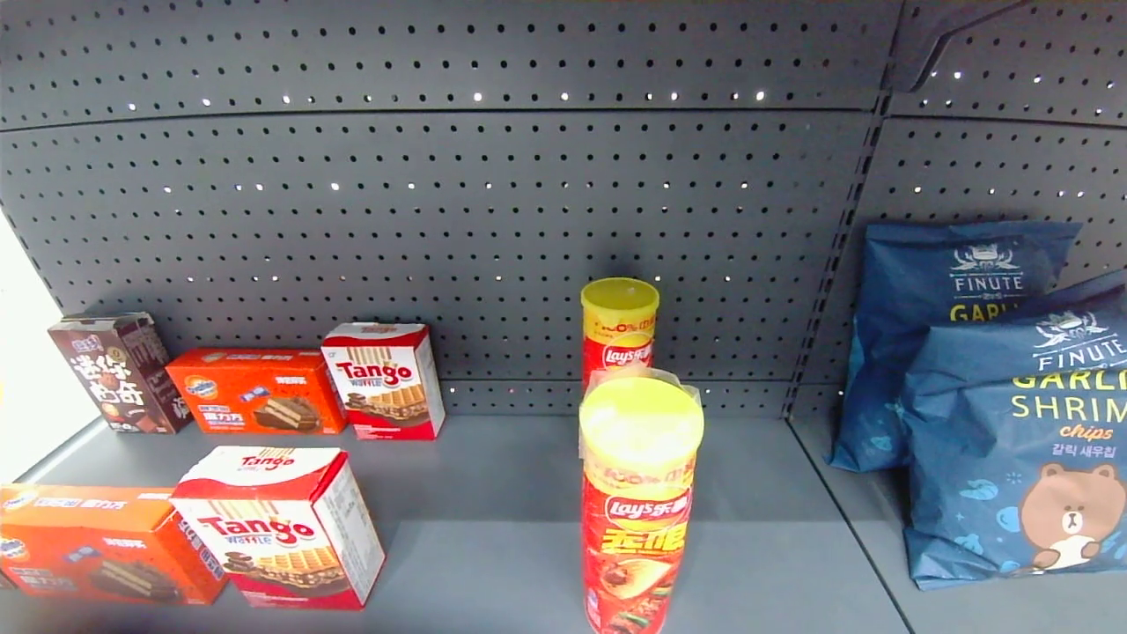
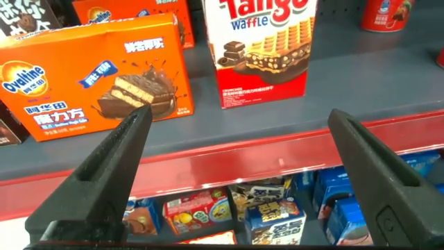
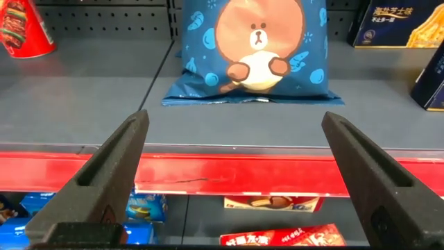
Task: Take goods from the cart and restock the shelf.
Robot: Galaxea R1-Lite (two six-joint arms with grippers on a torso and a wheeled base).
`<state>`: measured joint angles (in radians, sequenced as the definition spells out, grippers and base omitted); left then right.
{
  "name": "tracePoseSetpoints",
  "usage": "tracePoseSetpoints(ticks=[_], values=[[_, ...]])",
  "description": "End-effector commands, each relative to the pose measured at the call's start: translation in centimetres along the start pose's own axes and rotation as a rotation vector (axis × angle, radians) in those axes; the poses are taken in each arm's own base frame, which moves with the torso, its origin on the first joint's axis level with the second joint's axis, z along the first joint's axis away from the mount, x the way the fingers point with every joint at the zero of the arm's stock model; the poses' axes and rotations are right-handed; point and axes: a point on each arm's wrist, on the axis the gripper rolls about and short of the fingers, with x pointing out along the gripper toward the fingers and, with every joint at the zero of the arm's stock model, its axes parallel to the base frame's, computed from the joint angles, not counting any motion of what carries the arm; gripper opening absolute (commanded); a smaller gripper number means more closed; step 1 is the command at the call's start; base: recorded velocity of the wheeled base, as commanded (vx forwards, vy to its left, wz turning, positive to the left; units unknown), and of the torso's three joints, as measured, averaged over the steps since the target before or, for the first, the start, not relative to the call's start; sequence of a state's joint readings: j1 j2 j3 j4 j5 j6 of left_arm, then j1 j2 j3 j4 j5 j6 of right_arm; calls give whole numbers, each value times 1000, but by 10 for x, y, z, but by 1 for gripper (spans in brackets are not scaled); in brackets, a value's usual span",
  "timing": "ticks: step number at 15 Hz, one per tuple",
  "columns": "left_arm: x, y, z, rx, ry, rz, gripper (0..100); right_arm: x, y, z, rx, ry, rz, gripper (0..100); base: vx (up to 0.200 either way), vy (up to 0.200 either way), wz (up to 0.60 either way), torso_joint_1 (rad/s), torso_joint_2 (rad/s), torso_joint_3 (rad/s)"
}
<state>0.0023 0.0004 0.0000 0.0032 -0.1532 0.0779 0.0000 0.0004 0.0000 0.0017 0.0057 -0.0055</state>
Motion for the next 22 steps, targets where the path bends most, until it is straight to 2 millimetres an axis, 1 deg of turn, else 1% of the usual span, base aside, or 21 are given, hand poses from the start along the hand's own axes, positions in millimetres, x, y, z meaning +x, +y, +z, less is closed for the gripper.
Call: tracePoseSetpoints(ticks=[1, 22], values=[[0, 0, 0, -1, -1, 1, 100, 0, 0, 0, -1, -1, 0, 100, 0, 0, 0, 0, 0, 0], [0, 0, 0, -6, 0, 2, 100, 0, 0, 0, 1, -1, 0, 100, 0, 0, 0, 0, 0, 0]])
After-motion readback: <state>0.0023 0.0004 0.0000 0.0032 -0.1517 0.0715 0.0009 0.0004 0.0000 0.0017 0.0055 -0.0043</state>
